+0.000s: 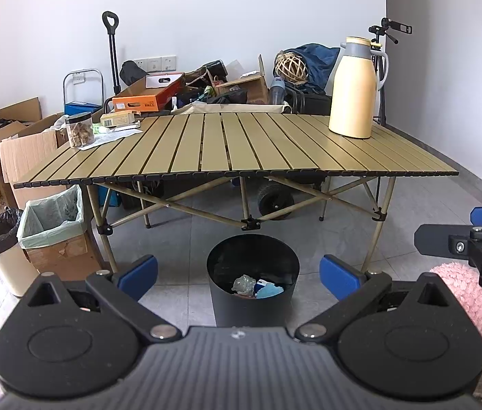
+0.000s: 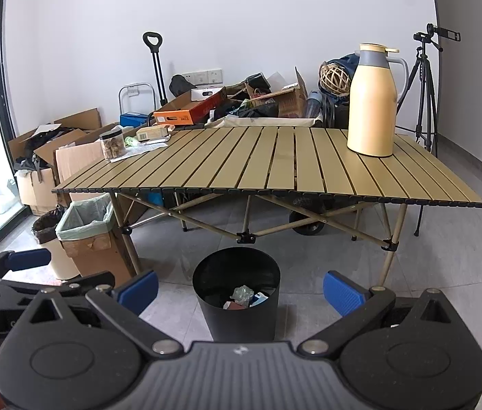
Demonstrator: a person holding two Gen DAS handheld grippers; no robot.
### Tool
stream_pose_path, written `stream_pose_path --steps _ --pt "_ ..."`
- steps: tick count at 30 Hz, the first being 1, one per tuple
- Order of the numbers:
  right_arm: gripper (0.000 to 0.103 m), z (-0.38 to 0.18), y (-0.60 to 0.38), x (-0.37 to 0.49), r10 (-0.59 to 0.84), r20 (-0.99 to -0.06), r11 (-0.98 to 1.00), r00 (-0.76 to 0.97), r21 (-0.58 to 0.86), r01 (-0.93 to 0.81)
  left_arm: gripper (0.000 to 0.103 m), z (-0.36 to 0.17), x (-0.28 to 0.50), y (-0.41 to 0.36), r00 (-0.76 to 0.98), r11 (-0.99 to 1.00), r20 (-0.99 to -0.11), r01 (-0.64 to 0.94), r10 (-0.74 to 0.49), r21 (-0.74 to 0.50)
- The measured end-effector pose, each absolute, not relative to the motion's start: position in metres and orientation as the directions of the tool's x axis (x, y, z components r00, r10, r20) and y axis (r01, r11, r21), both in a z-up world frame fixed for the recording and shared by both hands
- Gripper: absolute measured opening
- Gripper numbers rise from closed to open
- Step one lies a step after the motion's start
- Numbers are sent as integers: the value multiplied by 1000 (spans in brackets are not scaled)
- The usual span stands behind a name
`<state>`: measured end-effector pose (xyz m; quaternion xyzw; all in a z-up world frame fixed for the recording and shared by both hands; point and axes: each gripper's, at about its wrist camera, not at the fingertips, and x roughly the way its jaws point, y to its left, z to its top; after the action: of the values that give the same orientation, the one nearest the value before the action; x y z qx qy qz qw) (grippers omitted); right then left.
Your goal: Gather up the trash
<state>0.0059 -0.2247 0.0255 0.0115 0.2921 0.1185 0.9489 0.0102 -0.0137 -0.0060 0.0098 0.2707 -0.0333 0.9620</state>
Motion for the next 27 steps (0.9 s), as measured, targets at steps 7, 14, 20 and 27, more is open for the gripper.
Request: stream_pose_path --steps 7,14,20,27 --pt "103 26 -225 6 231 -551 972 802 90 -218 103 -6 10 -13 851 998 -522 70 -60 1" --pt "103 26 -225 6 231 -552 972 801 90 -218 103 -6 10 -14 851 998 -521 71 -59 2" --pt "103 26 -226 7 230 -552 972 802 90 -217 103 -6 10 -14 851 998 -521 70 -59 2" --pt "103 27 -225 7 229 -550 972 803 87 -218 103 -6 10 -14 852 998 -521 69 -58 3"
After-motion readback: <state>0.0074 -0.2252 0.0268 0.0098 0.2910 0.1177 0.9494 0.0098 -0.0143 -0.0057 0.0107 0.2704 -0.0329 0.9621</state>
